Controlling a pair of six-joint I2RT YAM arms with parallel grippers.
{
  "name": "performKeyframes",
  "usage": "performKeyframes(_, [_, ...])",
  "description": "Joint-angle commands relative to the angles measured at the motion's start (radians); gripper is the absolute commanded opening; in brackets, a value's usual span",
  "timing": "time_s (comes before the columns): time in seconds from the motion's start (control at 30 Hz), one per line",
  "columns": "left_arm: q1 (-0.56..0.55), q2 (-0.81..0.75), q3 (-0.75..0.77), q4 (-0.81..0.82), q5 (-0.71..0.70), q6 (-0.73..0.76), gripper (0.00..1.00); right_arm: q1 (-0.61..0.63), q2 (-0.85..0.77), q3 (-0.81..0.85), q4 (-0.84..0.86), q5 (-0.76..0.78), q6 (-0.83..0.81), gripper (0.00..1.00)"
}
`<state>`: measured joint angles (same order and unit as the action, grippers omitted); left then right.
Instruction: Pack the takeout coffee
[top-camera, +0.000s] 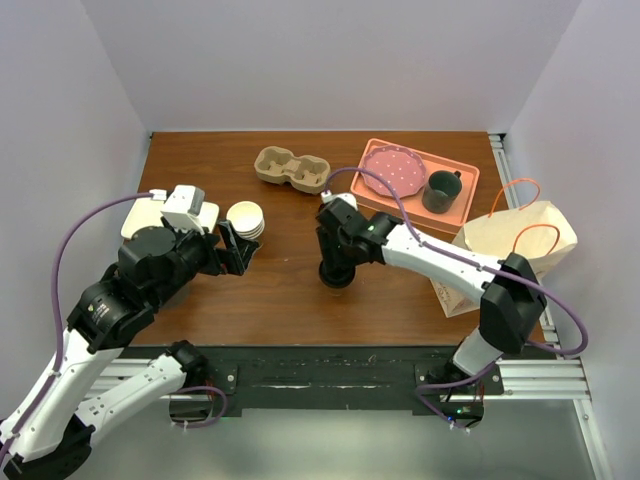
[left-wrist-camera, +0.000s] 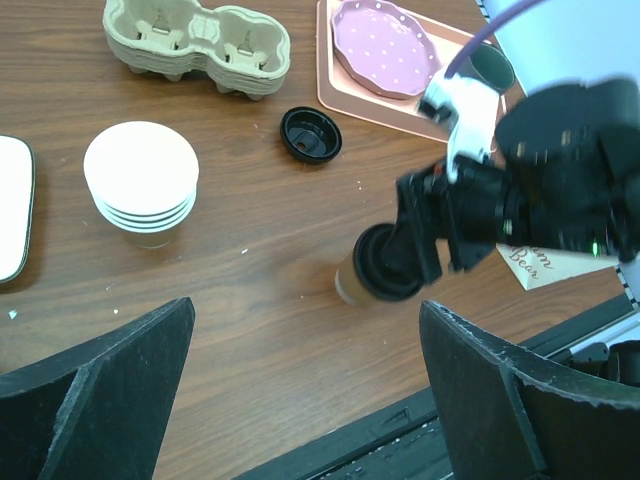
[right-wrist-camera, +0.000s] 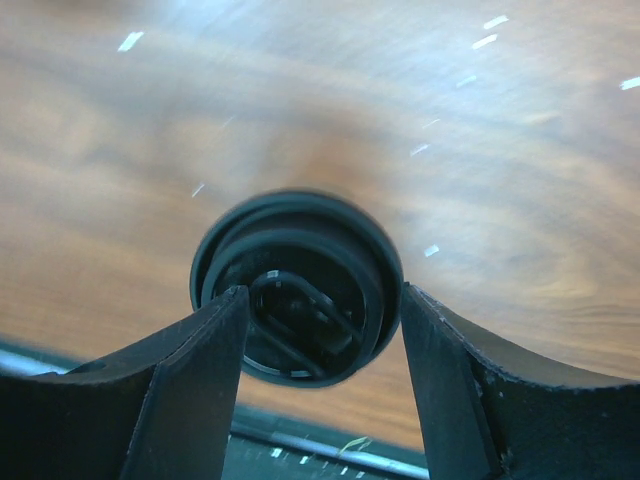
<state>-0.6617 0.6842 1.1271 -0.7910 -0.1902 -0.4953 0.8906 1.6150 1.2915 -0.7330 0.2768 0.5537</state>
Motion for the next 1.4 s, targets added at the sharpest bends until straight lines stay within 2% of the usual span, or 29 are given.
performKeyframes(0.0, [0.004, 0.0, 0.033, 0.016, -0.012, 0.026, 1.0, -0.088, 0.016, 0.011, -0.014, 0.042, -0.069, 0.64])
performKeyframes(0.77, [0.004, 0.008, 0.042, 0.03, -0.028, 0.009, 1.0, -0.252, 0.08, 0.084, 0.026, 0.079, -0.175, 0.63])
performKeyframes(0.97, [0.004, 0.006, 0.04, 0.026, -0.034, 0.0, 1.0, -0.252, 0.027, 0.109, 0.04, -0.008, -0.17, 0.63])
performKeyframes(1.2, [0.004, 0.009, 0.034, 0.032, -0.034, -0.009, 1.0, -0.251, -0.089, 0.012, 0.07, -0.111, -0.123, 0.63])
performKeyframes(1.3, [0.004, 0.017, 0.037, 0.036, -0.034, -0.002, 1.0, -0.245, -0.133, -0.024, 0.086, -0.168, -0.118, 0.66])
performKeyframes(1.37, [0.002, 0.025, 0.042, 0.039, -0.037, 0.004, 1.0, -0.219, -0.158, -0.038, 0.09, -0.169, -0.123, 0.75])
